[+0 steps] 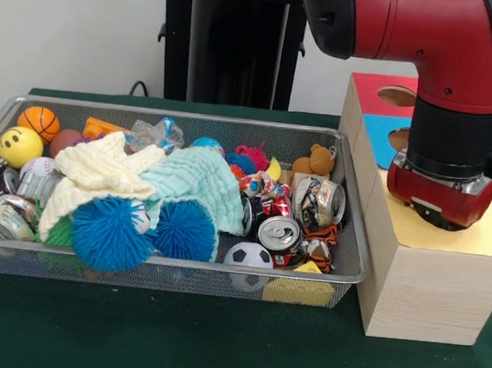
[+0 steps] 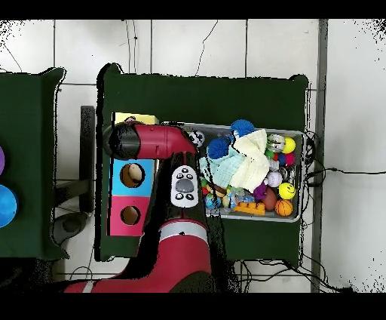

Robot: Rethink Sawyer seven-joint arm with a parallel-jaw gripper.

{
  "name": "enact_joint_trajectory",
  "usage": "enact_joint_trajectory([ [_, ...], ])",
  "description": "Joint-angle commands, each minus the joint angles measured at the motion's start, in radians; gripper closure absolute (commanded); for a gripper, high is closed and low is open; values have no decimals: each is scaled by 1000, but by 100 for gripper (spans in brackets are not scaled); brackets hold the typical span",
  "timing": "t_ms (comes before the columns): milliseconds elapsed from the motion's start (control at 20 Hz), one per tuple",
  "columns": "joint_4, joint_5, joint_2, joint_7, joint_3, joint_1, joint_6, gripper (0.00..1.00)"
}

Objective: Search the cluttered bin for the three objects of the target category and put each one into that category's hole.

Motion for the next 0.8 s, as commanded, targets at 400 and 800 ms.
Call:
enact_joint_trajectory([
  [400,-52,-28,81,89,-42,7,-45,100],
  [800,-56,-25,84,72,-28,-2,-43,100],
])
